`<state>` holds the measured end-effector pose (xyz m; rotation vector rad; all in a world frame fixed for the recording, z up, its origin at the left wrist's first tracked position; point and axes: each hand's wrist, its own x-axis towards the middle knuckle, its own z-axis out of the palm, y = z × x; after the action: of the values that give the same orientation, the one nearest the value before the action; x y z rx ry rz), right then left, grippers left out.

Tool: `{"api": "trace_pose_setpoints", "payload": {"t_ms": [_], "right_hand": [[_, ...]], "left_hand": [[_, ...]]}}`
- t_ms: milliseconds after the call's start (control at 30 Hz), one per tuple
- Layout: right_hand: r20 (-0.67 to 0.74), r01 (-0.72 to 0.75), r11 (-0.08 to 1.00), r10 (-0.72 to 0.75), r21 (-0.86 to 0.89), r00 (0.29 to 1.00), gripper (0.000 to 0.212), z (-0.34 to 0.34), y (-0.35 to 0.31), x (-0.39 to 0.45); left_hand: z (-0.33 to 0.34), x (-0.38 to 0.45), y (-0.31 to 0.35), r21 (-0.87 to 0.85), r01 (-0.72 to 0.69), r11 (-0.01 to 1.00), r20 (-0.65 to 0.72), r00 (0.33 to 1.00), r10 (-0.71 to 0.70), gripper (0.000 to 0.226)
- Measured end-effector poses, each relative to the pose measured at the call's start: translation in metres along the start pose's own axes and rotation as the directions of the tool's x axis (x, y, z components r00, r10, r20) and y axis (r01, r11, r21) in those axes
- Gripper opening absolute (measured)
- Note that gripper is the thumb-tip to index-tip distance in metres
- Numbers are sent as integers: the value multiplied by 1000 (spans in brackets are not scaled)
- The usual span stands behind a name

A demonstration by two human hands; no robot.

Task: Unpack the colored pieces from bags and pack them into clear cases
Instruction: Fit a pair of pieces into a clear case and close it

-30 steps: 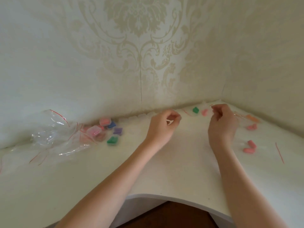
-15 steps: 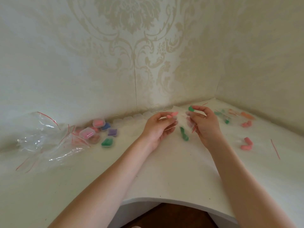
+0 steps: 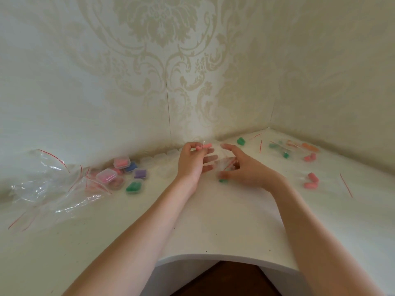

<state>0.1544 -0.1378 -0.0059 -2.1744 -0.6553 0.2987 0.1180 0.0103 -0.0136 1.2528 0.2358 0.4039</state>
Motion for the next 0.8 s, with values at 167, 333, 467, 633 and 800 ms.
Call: {"api": "trace_pose_setpoints", "payload": {"t_ms": [167,333,467,633,800], "right_hand": [[-199,37,999,-40,-19,979,82,-6,10,5],[-514,-132,946,-42,-296,857,77,-13,21,10],[-476,59,816,-392,-576,787,74,-5,4,2],[-502,430,748,-660,-505,559,16,13,-12,3],[-659,302,932,-356,-200,662,9,14,-17,-2]], "left_hand": [[-3,2,2,-5,-28,1000,2,1000,28,19],[-3,2,4,-76,0,997,39,999,3,26],[-6,5,7,-206,65,976,39,998,-59,37],[-12,7,13,-312,69,948,30,998,-62,33],[-9,1,15,-316,129,940,146,986,-86,37]]}}
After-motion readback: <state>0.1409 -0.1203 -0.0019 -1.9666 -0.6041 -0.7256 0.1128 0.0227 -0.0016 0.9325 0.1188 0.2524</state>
